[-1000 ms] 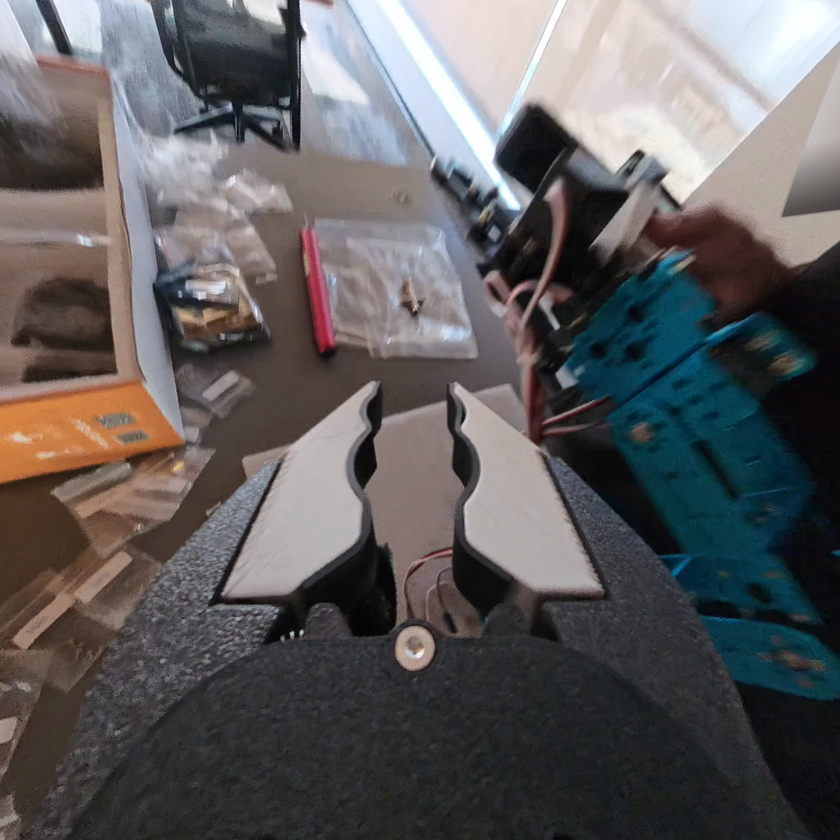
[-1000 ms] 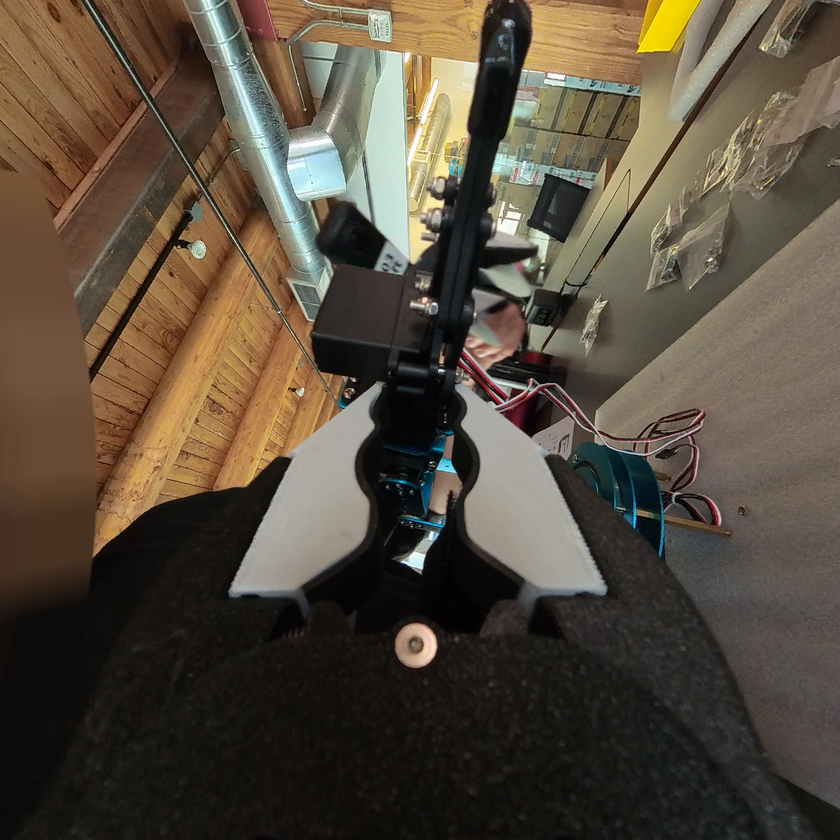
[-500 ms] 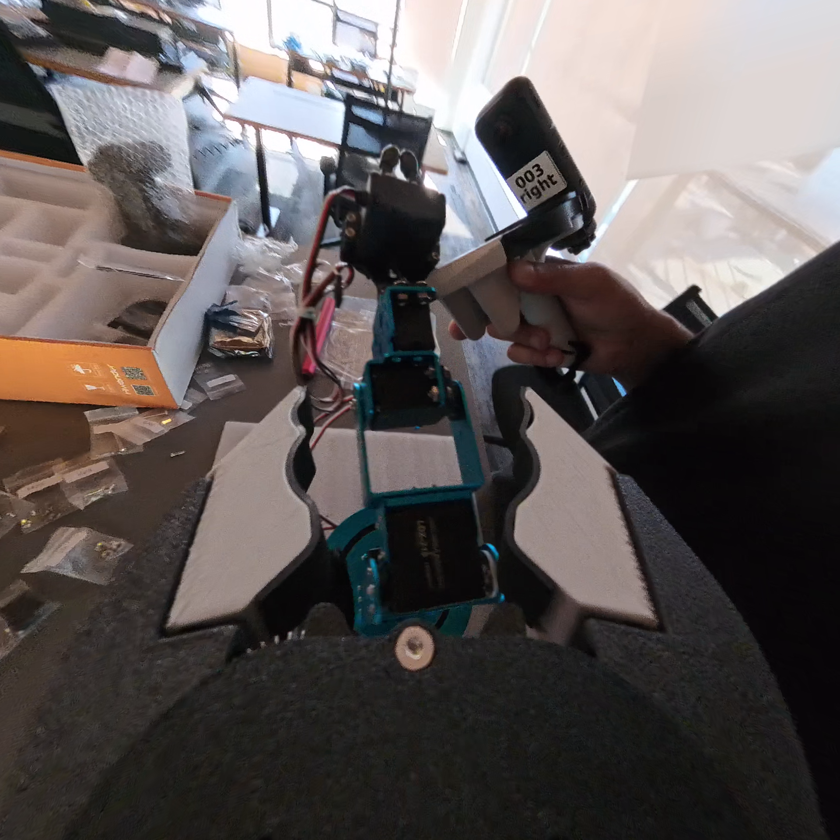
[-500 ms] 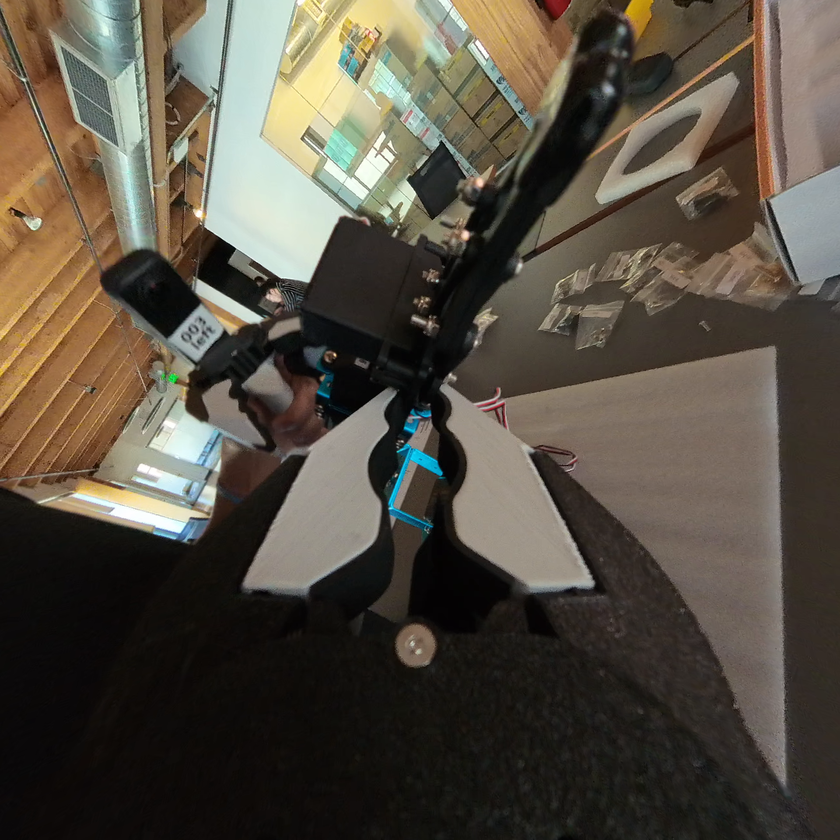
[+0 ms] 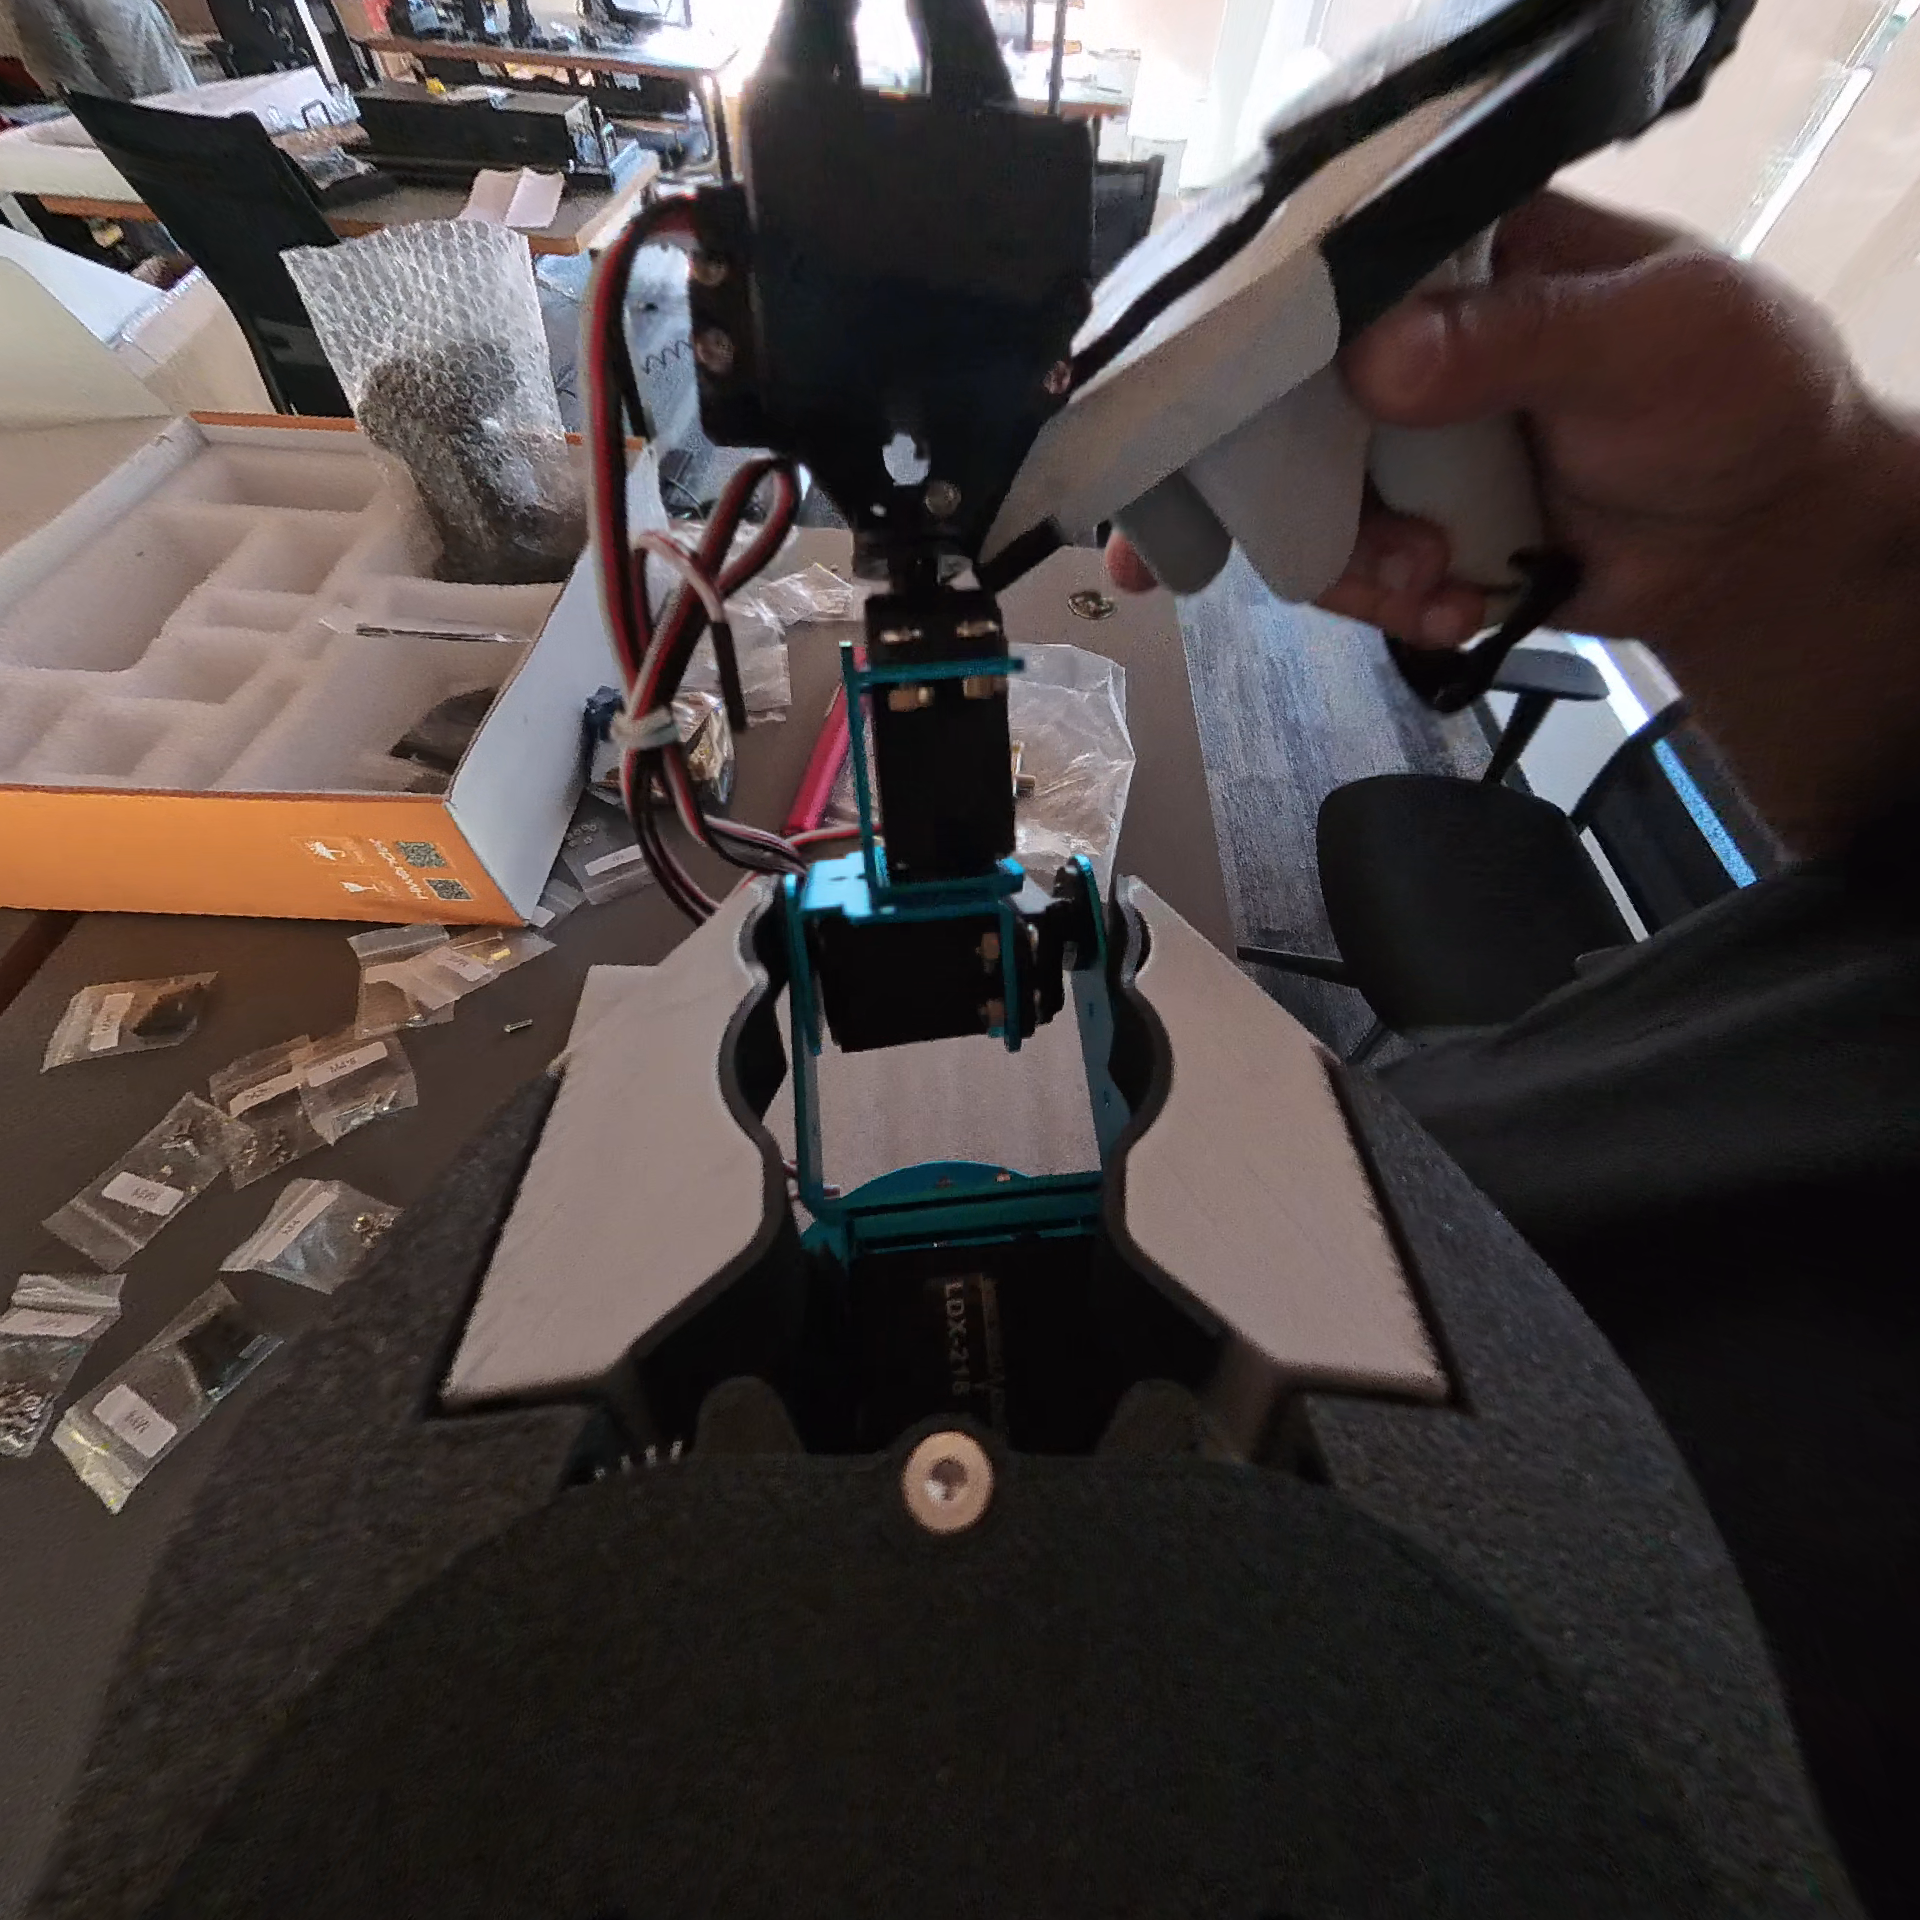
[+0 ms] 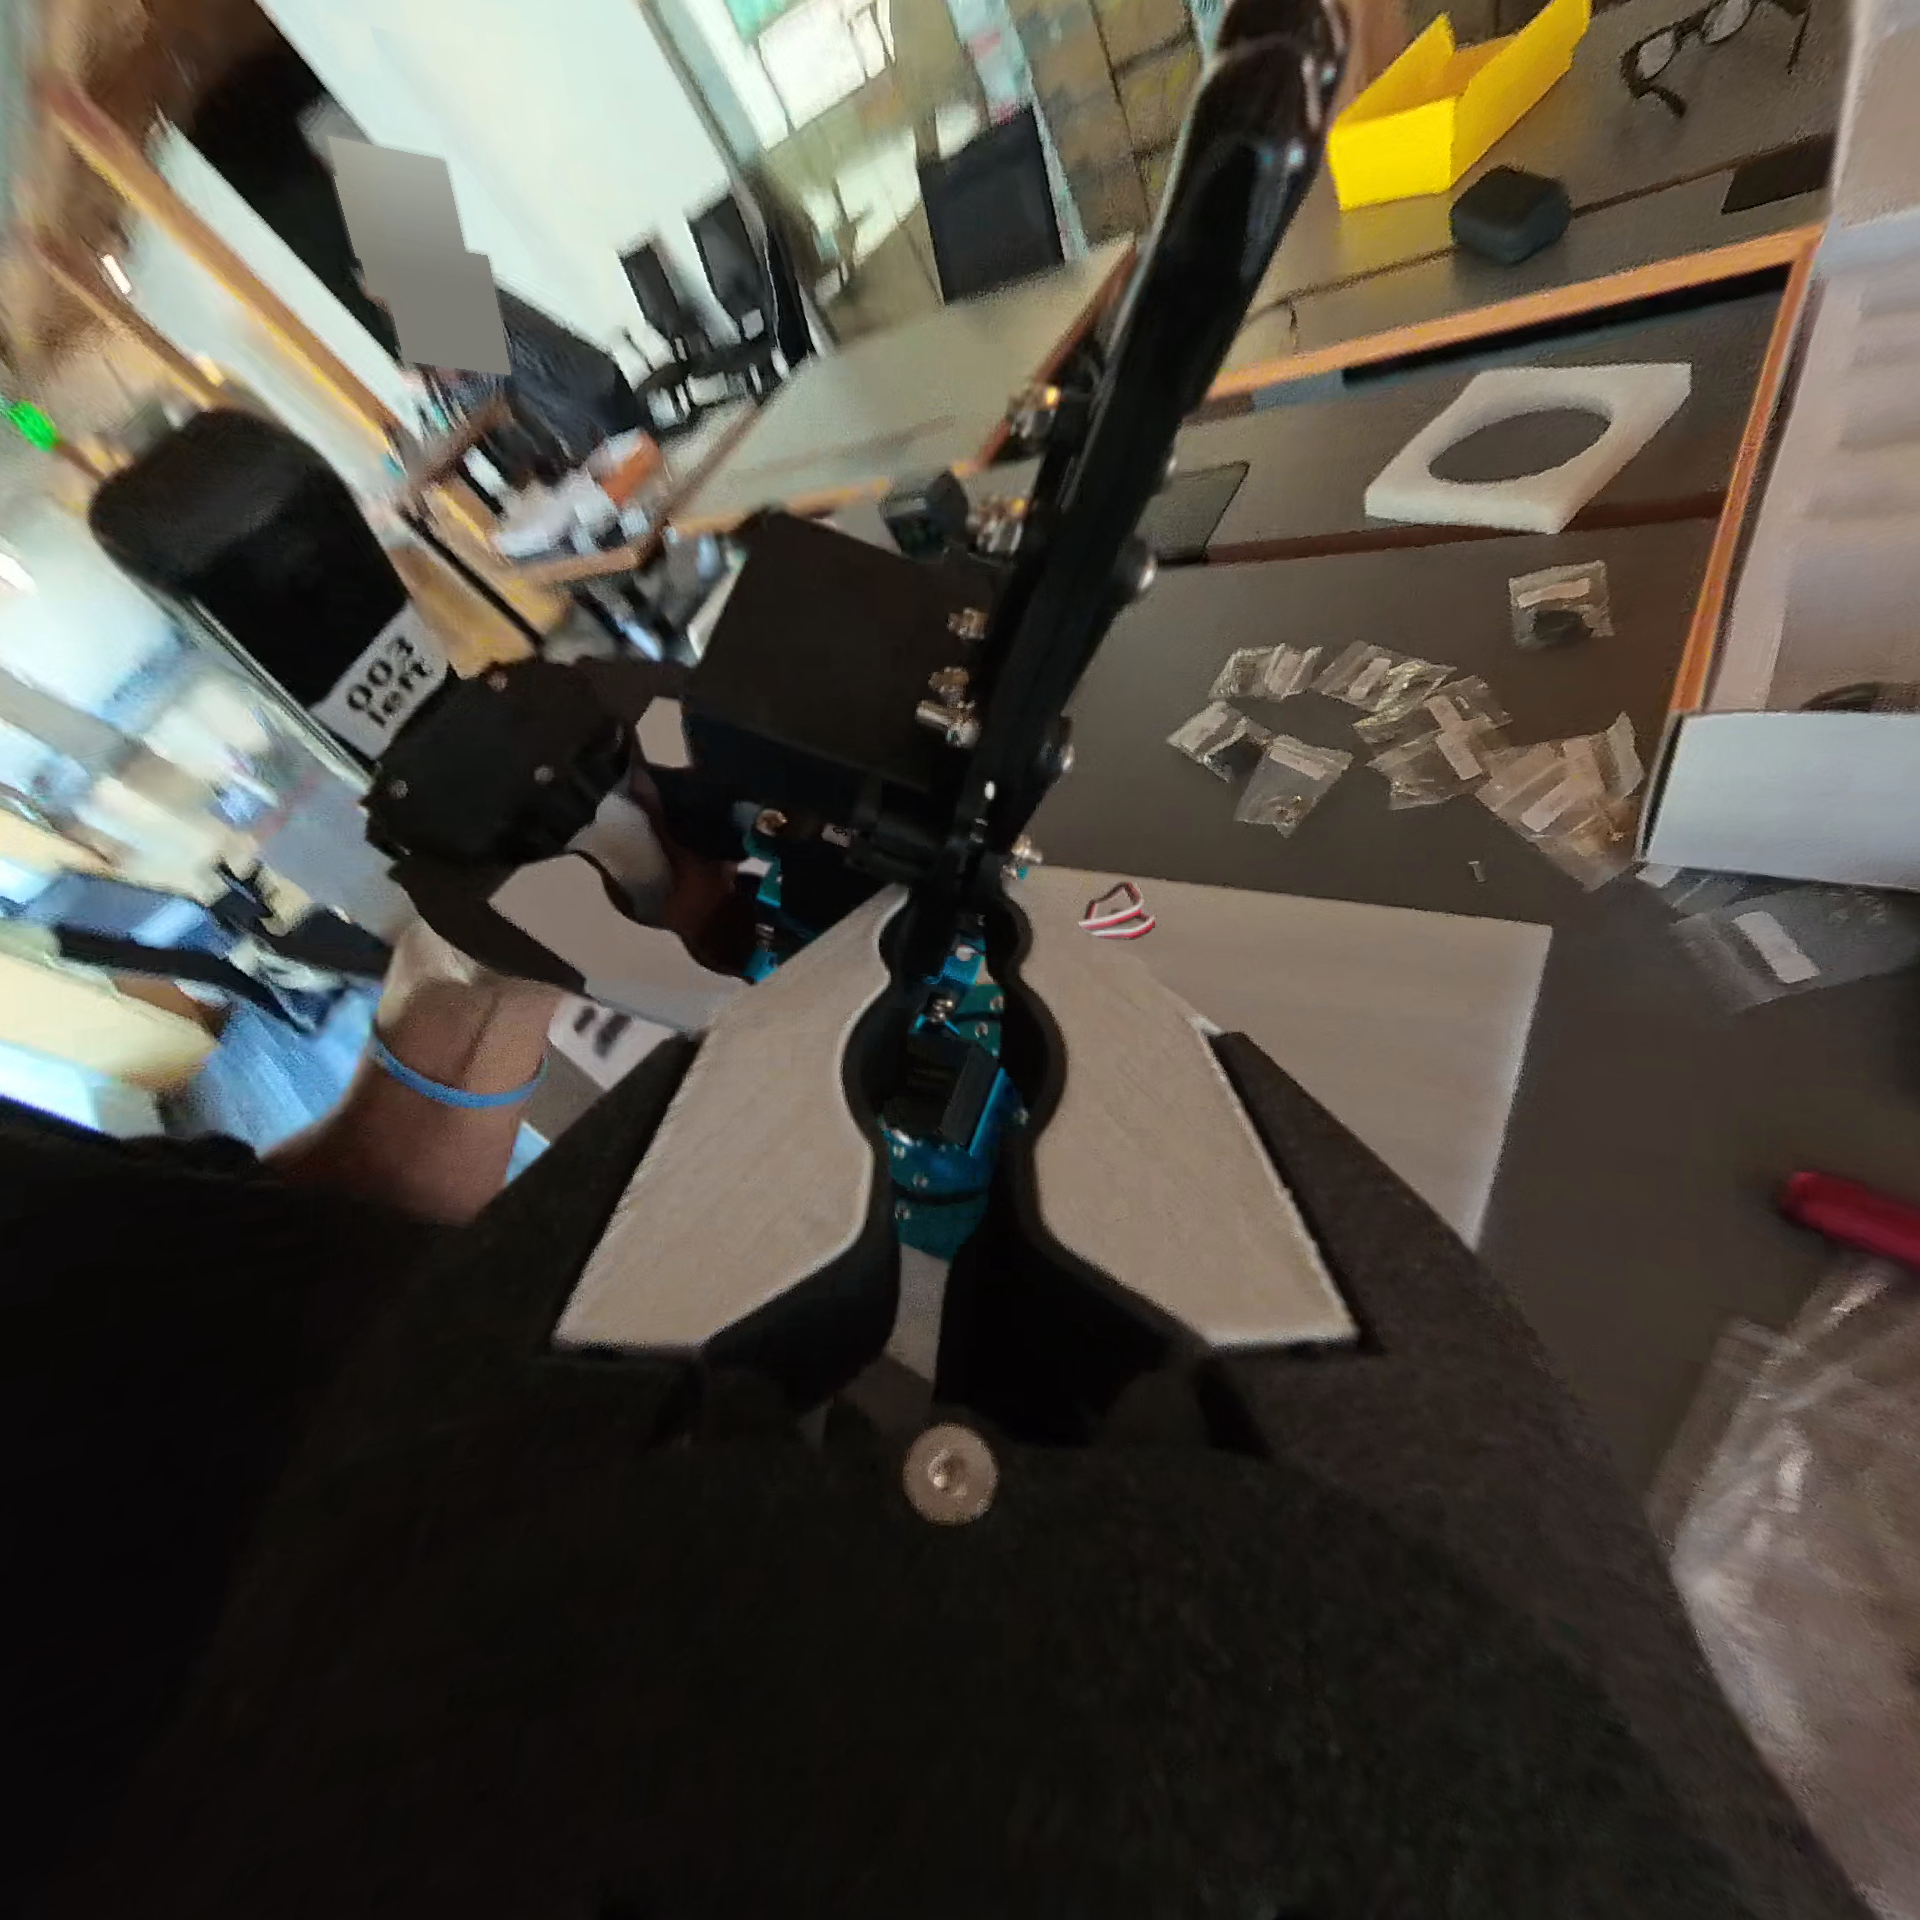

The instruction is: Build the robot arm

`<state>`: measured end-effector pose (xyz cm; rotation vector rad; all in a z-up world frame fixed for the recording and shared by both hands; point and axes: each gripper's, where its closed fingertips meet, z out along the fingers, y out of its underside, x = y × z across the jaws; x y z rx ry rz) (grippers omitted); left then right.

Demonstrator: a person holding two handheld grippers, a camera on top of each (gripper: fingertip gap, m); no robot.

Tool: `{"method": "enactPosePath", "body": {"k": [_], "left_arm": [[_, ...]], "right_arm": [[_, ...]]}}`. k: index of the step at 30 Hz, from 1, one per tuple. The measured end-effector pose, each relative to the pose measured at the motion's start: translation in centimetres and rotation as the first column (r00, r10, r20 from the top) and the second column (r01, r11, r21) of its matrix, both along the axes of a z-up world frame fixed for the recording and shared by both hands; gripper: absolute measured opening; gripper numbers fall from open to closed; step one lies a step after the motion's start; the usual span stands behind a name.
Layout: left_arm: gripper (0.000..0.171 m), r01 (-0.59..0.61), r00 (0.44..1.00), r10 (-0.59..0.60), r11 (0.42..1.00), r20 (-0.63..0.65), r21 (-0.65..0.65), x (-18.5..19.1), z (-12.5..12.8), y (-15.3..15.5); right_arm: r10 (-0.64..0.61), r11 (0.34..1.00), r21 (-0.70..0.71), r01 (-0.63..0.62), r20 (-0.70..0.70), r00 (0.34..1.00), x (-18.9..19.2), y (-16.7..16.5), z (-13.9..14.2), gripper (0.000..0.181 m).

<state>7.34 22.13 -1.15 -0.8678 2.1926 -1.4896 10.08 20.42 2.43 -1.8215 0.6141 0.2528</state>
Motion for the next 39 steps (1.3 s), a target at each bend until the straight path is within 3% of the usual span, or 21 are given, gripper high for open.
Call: {"method": "enactPosePath", "body": {"k": [7,12,19,22,24,27,32,34,36,38,39], "left_arm": [[0.061,-0.013,0.999,0.014,1.000,0.038,-0.020,-0.3,0.3,0.4],[0.055,-0.024,0.994,0.029,0.999,0.109,-0.049,-0.8,1.0,0.6],[0.066,-0.060,0.993,0.089,0.950,0.081,-0.305,-2.0,3.2,2.1],[0.066,-0.052,0.991,0.095,0.927,0.098,-0.371,-2.5,4.3,1.8],[0.061,-0.060,0.988,0.113,0.910,0.106,-0.411,-2.4,5.2,1.4],[0.048,-0.118,0.979,0.174,0.905,0.102,-0.409,-1.5,5.3,1.4],[0.045,-0.161,0.969,0.226,0.888,0.104,-0.430,-1.4,5.4,1.4],[0.044,-0.154,0.968,0.221,0.894,0.115,-0.421,-1.8,5.4,1.5],[0.044,-0.159,0.963,0.229,0.908,0.141,-0.388,-2.1,5.5,1.9],[0.043,-0.166,0.959,0.229,0.932,0.168,-0.323,-2.2,5.4,2.0],[0.043,-0.167,0.957,0.225,0.943,0.181,-0.286,-2.2,5.4,1.9]], "right_arm": [[0.134,0.942,-0.325,-0.084,0.134,0.982,-2.0,1.7,1.7,0.010],[0.159,0.951,-0.285,-0.117,0.130,0.979,-4.3,3.0,2.2,0.018],[0.135,0.954,-0.291,-0.066,0.225,0.965,-3.7,2.5,1.1,0.019],[0.184,0.966,-0.211,-0.151,0.146,0.972,-4.1,2.5,1.3,0.015],[0.289,0.948,-0.168,-0.270,0.104,0.952,-5.6,2.6,1.6,0.005],[0.353,0.923,-0.212,-0.320,0.140,0.925,-5.4,2.5,0.7,0.002],[0.521,0.849,-0.143,-0.509,0.069,0.850,-5.6,0.5,0.9,0.012],[0.532,0.845,-0.126,-0.519,0.118,0.838,-2.5,-1.2,1.1,0.012],[0.465,0.886,-0.142,-0.442,0.257,0.847,3.6,-1.8,0.4,0.015],[0.441,0.897,-0.190,-0.398,0.412,0.797,9.2,-0.4,-2.7,0.018],[0.477,0.878,-0.252,-0.407,0.378,0.793,10.9,0.7,-5.7,0.015]]}}
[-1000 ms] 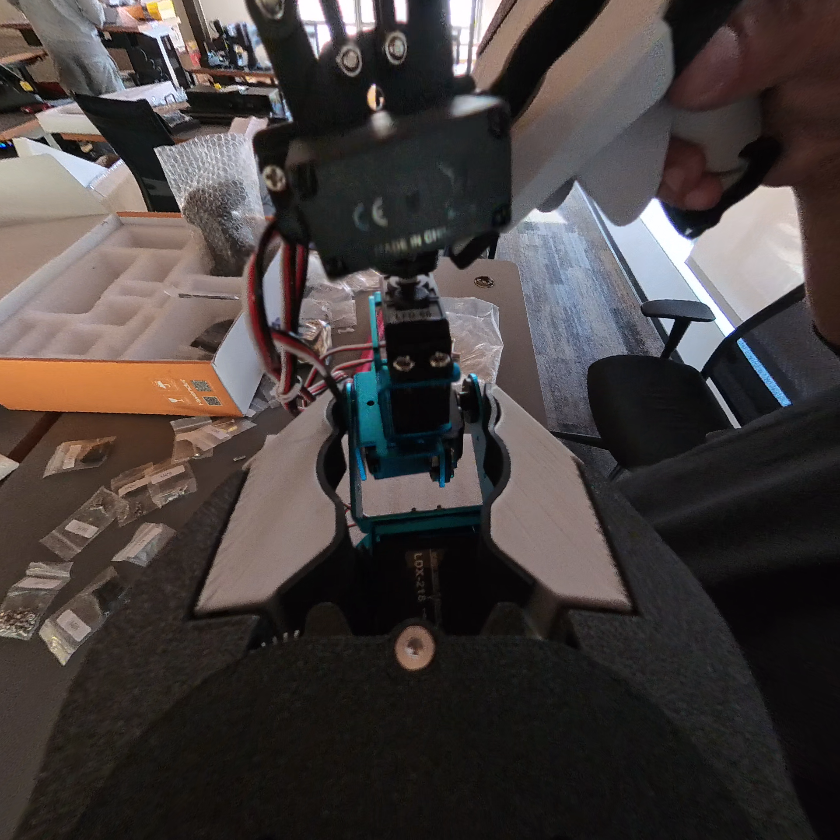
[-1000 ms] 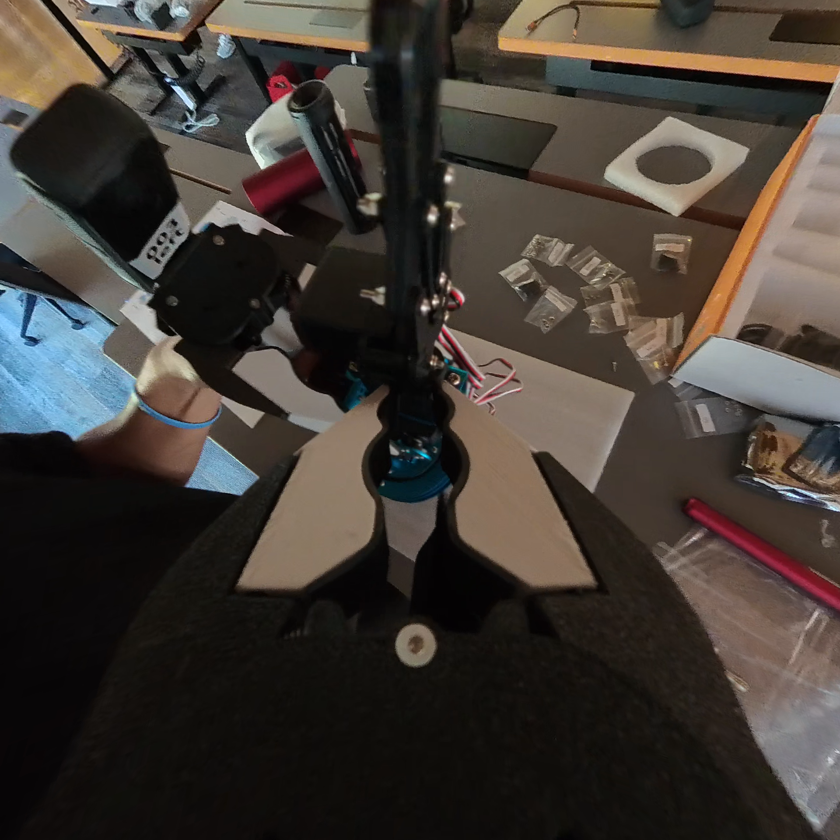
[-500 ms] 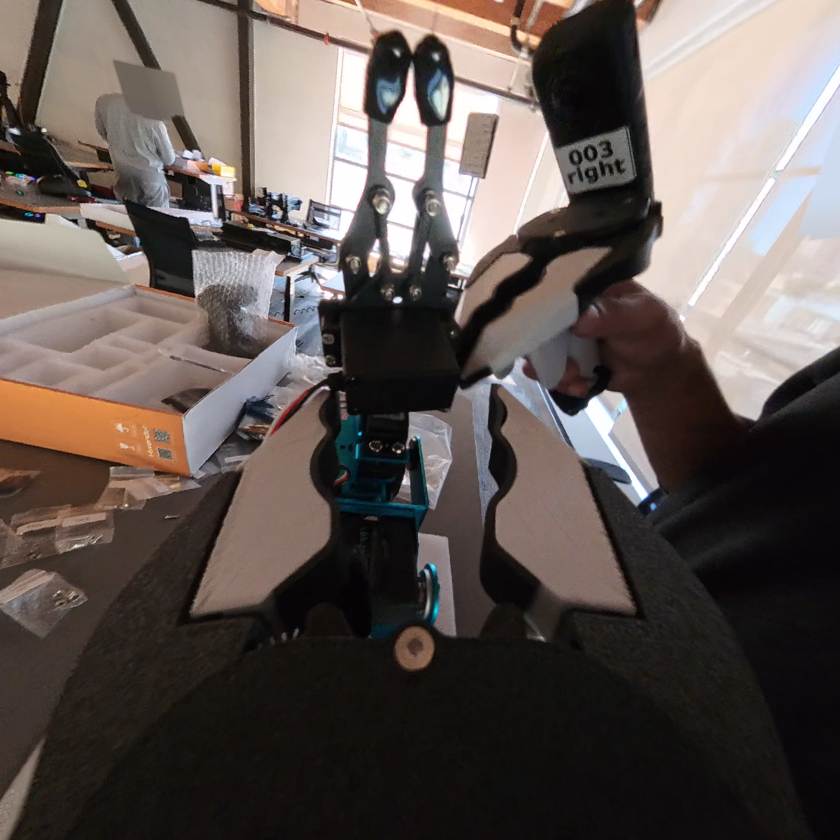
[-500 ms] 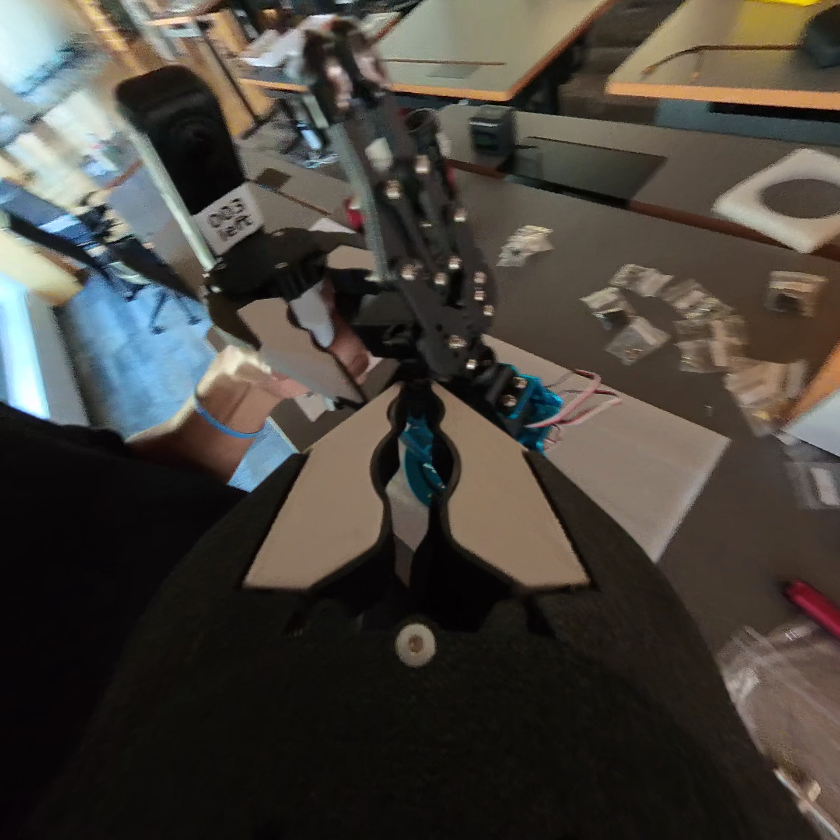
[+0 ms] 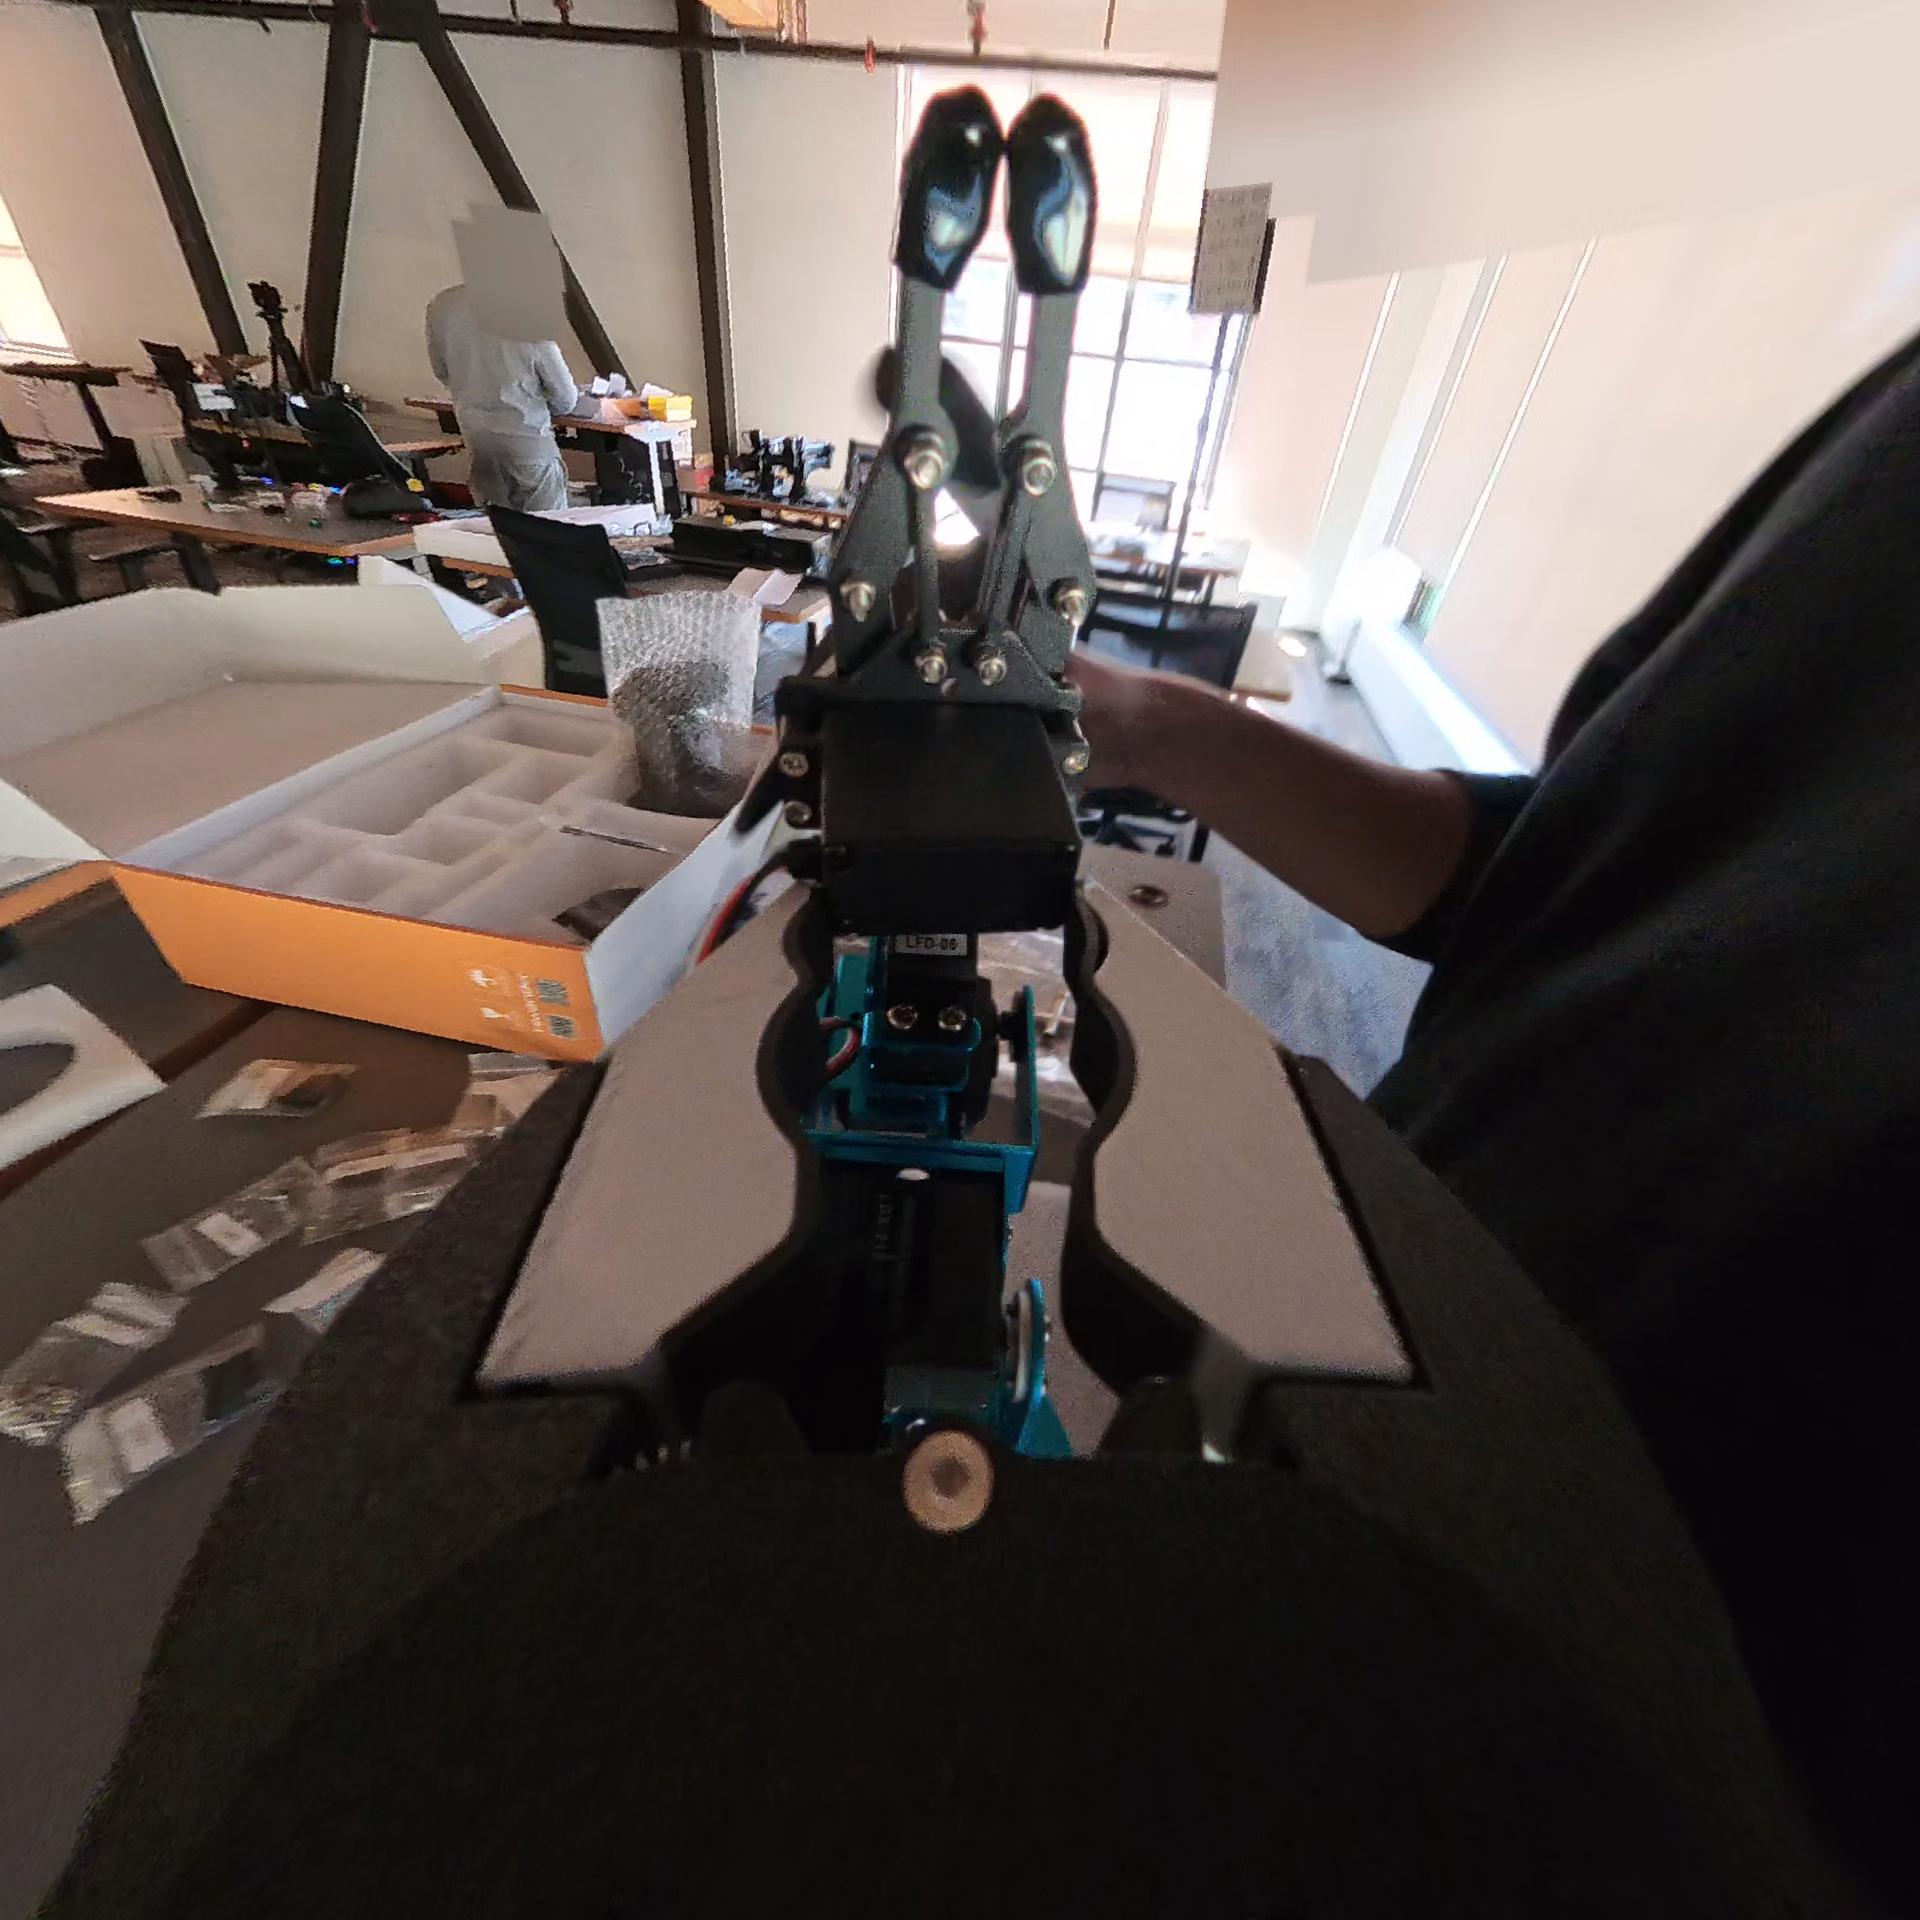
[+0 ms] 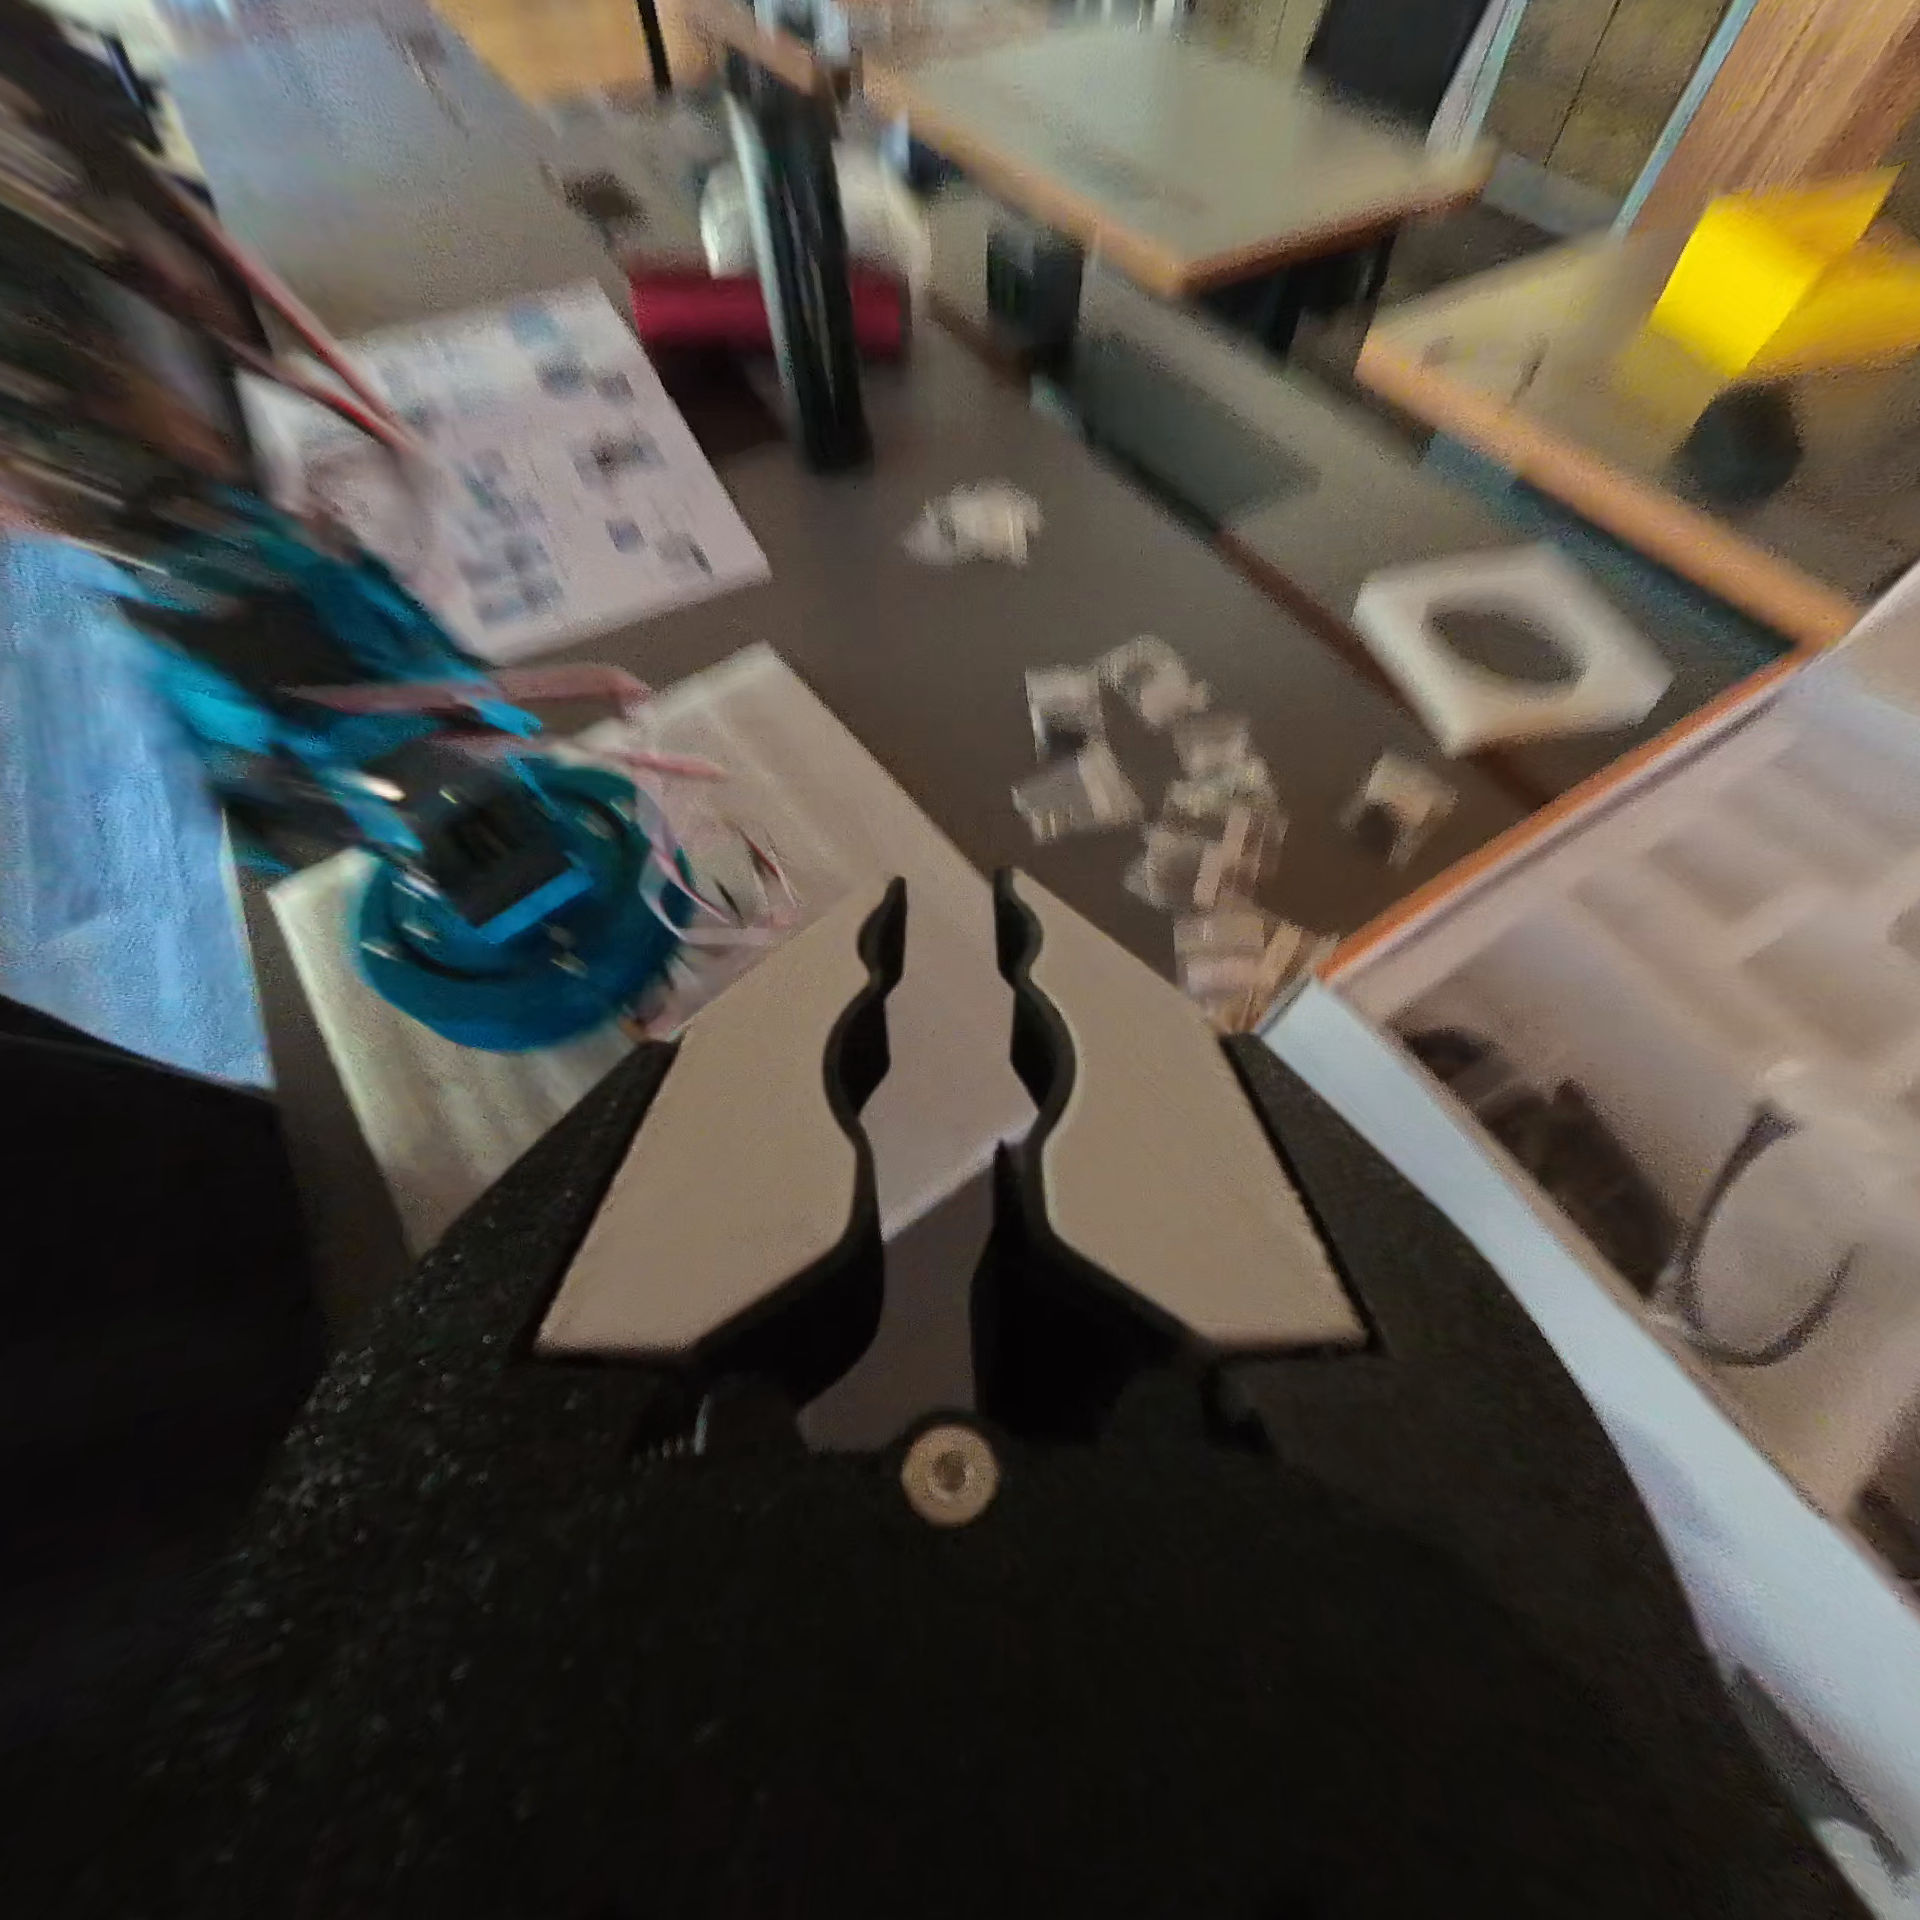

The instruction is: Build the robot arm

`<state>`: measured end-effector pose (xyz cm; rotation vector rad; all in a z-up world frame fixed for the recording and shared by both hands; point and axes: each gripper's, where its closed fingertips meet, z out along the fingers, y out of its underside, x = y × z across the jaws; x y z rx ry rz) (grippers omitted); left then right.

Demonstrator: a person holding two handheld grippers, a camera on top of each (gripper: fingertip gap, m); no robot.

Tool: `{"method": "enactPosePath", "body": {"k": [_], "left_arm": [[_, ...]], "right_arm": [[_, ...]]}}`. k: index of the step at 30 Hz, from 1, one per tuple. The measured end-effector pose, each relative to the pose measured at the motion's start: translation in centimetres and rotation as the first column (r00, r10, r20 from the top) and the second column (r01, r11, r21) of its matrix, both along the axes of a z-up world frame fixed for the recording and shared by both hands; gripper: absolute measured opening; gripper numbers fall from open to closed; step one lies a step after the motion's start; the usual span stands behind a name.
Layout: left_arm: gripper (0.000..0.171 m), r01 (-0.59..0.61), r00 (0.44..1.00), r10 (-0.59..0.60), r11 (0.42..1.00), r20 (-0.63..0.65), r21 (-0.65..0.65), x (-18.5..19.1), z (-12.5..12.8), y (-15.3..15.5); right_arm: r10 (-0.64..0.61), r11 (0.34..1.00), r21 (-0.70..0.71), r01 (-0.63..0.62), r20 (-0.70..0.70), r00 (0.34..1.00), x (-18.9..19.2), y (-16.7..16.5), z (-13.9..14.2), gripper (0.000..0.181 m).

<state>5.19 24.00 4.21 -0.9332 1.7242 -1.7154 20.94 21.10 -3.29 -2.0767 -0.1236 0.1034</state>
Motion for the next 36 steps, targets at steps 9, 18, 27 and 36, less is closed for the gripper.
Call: {"method": "enactPosePath", "body": {"k": [9,18,27,36], "left_arm": [[0.045,-0.063,0.996,0.066,0.997,-0.056,0.046,0.4,-0.3,-0.6],[0.046,-0.136,0.980,0.131,0.991,-0.150,-0.018,0.1,-0.5,-0.1],[0.061,-0.277,0.941,0.278,0.960,-0.195,0.029,-0.1,-1.6,0.5],[0.062,-0.557,0.826,0.548,0.830,-0.131,-0.042,-4.0,-1.8,1.0]], "right_arm": [[-0.280,0.891,-0.373,0.258,-0.005,0.960,6.2,7.5,-19.0,0.024],[-0.275,0.897,-0.362,0.255,-0.003,0.962,6.9,8.5,-19.9,0.012],[-0.120,0.954,-0.294,0.052,-0.215,0.969,3.7,6.8,-15.7,0.000],[0.256,0.837,-0.437,-0.330,-0.220,0.941,-7.5,-0.8,-19.0,0.002]]}}
